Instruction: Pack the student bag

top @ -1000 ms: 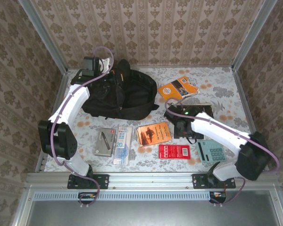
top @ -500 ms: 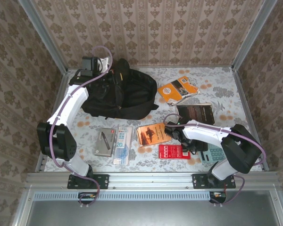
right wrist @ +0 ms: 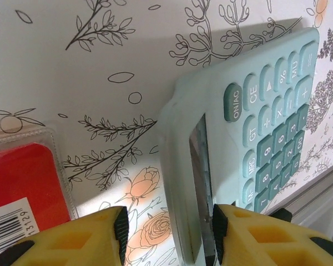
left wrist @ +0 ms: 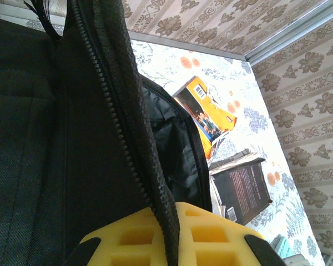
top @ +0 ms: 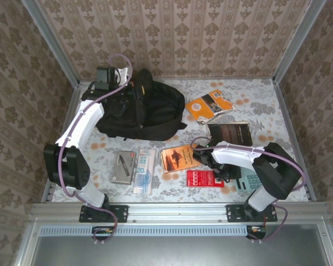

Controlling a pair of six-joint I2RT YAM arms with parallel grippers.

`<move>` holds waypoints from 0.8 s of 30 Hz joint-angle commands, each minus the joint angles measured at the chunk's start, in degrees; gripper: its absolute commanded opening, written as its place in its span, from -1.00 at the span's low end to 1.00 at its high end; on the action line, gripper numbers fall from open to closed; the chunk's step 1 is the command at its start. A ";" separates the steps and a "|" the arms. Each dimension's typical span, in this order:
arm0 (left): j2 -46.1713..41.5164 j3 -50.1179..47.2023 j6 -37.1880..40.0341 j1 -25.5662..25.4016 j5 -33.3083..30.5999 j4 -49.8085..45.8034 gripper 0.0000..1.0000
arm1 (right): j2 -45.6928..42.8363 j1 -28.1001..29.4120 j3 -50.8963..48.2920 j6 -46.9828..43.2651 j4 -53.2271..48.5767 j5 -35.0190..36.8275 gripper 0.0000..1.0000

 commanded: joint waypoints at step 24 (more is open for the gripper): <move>-3.62 0.21 -1.20 1.74 3.57 4.78 -0.86 | 2.87 -0.89 2.81 -1.34 -3.41 2.18 -0.66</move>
